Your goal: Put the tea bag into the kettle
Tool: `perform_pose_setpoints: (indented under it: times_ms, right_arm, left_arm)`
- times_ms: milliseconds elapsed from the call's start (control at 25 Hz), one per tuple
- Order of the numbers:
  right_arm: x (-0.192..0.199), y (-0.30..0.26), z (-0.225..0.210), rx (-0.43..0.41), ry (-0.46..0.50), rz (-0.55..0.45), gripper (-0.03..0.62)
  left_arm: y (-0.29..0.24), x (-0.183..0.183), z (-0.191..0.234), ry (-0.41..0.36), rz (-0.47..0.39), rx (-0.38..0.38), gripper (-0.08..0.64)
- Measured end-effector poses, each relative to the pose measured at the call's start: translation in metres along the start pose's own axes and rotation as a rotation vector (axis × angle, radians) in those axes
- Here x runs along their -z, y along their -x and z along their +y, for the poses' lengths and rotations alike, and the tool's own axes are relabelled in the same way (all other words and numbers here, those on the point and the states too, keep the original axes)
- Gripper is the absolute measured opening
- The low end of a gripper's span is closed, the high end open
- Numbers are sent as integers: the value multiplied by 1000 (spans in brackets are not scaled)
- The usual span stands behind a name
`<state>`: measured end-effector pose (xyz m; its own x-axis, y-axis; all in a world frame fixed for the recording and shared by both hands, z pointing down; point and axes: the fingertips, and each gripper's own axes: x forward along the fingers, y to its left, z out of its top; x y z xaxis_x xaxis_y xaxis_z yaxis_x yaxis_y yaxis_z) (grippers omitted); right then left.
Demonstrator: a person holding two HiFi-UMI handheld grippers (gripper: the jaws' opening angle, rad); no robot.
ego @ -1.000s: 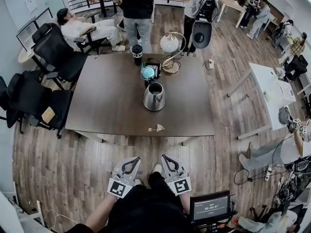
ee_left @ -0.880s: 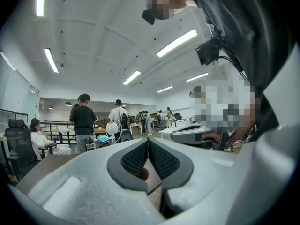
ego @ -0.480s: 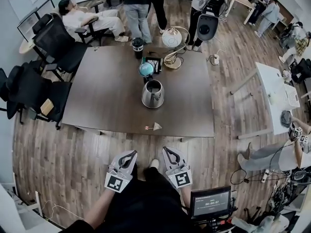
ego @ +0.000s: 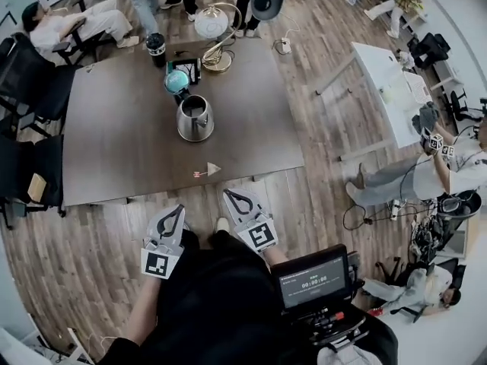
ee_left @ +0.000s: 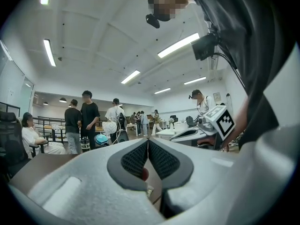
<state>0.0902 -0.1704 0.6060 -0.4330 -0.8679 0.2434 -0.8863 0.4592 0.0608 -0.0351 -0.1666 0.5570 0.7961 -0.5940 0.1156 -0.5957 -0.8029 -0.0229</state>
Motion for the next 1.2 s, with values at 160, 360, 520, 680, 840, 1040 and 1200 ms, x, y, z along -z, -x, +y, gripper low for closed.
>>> perform_pose_setpoints:
  times_ms: [160,360,520,680,840,1040,1200]
  right_arm:
    - [0,-18,-4,-11,55,-31,6]
    - [19,-35,-9,-42,85,33,6]
    - [35,-55,-13,-86,123,84,8]
    - [52,-76,-15,-133,143,130,8]
    - [69,-86,-24,-153,162,174,8]
    - [95,-104,-28,-197,182,236,9]
    - [116,-117,-27,-230,213,293,9]
  left_arm:
    - [3,0,15,-54,-16,8,0]
    - [10,4,26,-64,-11,-9,0]
    - [18,4,39,-61,-5,-43,0]
    - [28,6,51,-57,10,-86,0]
    - [38,10,56,-49,29,-123,0]
    - [51,17,65,-43,54,-182,0]
    - [62,21,71,-49,71,-216,0]
